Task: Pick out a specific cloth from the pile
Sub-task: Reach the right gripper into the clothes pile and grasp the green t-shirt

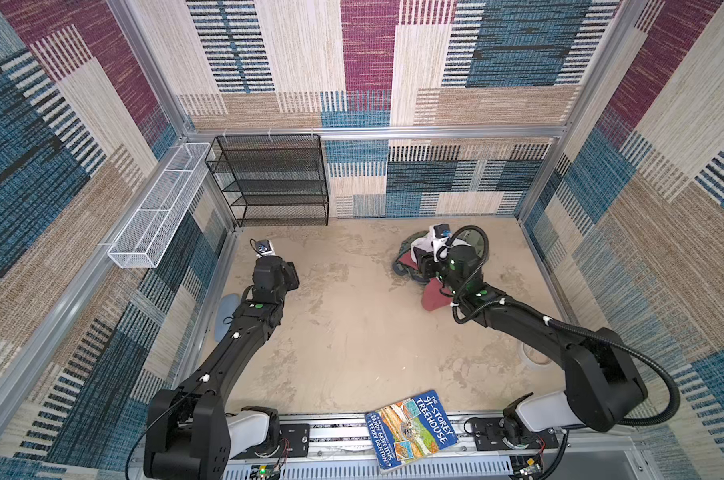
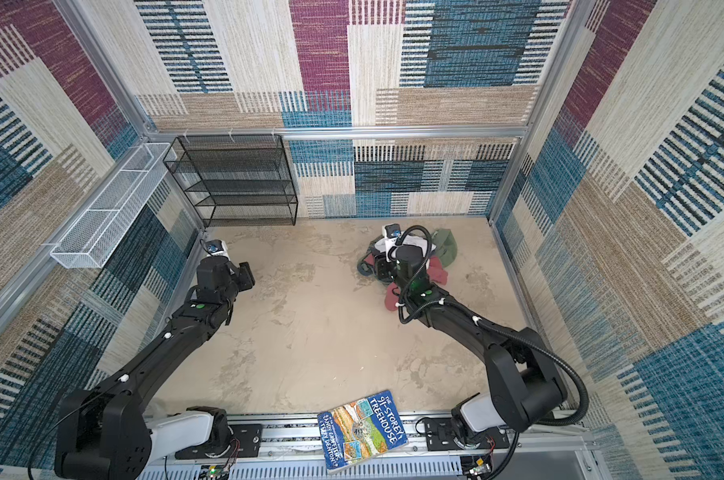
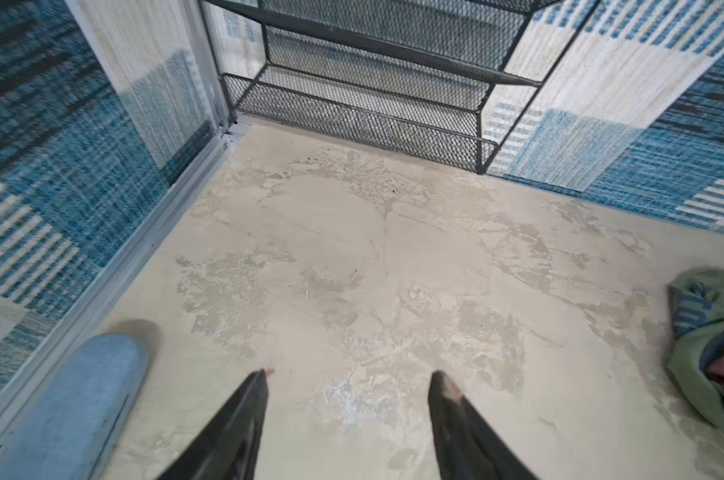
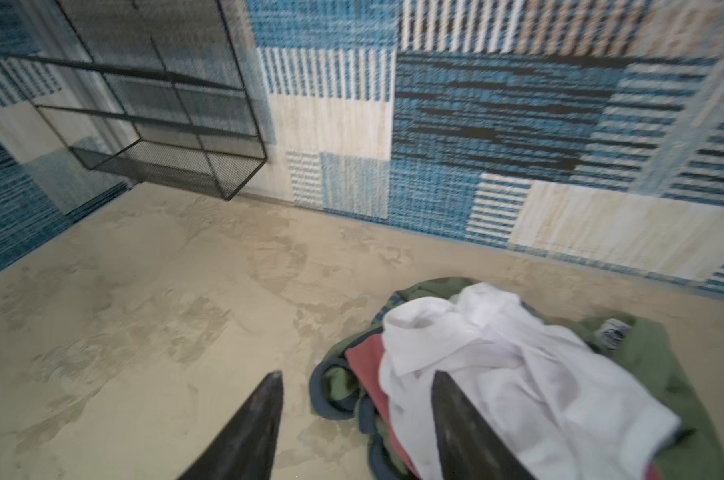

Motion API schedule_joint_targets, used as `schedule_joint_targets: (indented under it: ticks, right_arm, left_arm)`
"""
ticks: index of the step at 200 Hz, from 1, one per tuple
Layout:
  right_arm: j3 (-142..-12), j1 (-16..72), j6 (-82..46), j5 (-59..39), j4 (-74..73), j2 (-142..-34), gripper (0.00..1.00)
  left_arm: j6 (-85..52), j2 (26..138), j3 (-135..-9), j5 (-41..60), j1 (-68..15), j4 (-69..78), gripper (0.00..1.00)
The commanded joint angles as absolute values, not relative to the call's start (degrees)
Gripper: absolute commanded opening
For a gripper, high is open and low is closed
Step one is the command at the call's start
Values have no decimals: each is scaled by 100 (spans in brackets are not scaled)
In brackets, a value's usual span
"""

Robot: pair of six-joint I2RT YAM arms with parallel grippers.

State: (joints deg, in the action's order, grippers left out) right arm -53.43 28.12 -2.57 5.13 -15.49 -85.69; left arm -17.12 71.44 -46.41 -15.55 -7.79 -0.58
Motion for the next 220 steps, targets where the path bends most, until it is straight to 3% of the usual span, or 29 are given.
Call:
schedule_joint_targets:
  ticks: [1,20,92,220]
  right_arm:
    - [-5802,3000,-531,211,-763,-9079,50]
    - [-6104,3107,-650,163,-688,-9563,44]
    - [-7616,3094,-1107,286,220,-11200,45]
    - [-7978,3096,-1255,795,866,-11632,45]
  left_arm:
    - [-2335,7311,-4862,-1203,-798,-922,64]
    - [-2424,7414,-4905,-921,-809,-975,63]
    - [-2295,7291,-4690,-279,-826,-491,63]
    - [-2276,7015,-4289,-342,-826,-202,63]
